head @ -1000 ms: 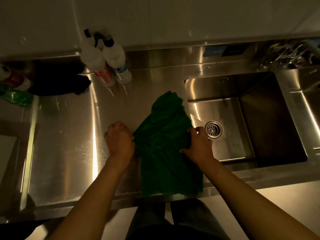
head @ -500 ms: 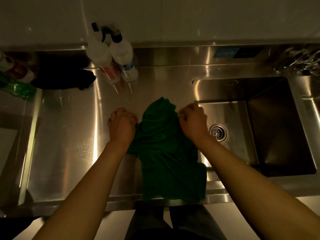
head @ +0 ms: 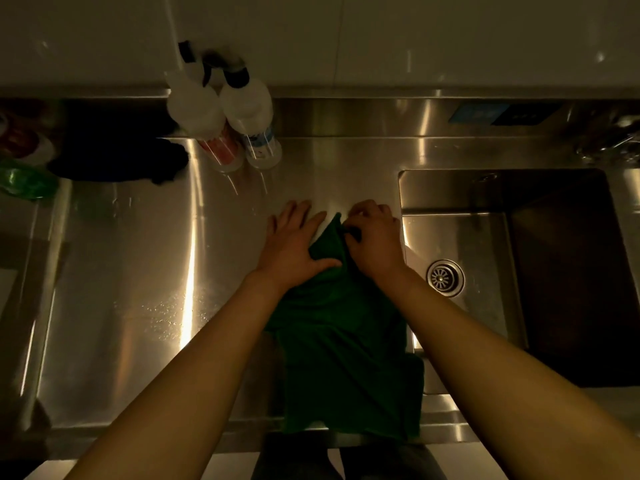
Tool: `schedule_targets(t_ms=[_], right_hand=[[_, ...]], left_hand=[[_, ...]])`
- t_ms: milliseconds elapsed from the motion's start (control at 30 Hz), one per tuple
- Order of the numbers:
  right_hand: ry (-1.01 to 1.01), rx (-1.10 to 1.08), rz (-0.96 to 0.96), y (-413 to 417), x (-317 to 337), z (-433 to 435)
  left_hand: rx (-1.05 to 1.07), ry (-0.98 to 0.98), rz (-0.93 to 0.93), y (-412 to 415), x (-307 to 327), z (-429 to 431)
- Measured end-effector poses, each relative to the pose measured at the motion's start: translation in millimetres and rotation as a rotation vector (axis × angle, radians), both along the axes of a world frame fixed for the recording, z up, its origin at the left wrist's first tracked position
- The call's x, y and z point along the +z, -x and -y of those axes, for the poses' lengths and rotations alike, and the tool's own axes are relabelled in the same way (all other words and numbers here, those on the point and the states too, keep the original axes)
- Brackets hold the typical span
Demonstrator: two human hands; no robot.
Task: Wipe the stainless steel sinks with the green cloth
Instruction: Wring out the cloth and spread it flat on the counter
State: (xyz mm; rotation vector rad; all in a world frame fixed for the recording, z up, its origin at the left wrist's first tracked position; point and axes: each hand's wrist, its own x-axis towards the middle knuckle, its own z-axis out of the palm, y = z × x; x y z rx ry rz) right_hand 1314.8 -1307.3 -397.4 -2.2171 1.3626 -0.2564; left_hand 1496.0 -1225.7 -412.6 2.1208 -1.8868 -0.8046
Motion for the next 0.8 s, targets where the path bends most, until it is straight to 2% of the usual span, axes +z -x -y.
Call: schedule_targets(t_ms=[100,200,367,500,633,733,800], right_hand=[[0.007,0.032,0.132,0.0,2.6,-3.3],[0.002,-0.023,0.19,5.0,10.4,1.4],[0.022,-0.206,0.135,32.9,24.4,25.2],[0.105,-0.158,0.048,33.6,39.5,53.8],[0.131,-0.218,0.137,16.6,61.4,87.9],[0.147,-0.222,0.123,6.3,73.2,107.0],[0.144,-0.234,0.149,6.4,75.0,110.1]], left_hand=[[-0.07,0.004,-0.06,-3.1,1.8,12.2],[-0.079,0.048,-0.168,-3.7,8.9,21.7],[0.121,0.168,-0.274,-21.6,26.8,27.0],[0.234,0.168,-0.393,-35.0,50.8,39.0],[0.323,0.159,-0.324,-47.0,69.7,67.9],[0.33,0.238,-0.18,-51.7,79.1,78.5],[0.346,0.277,-0.147,-54.1,84.1,74.5]])
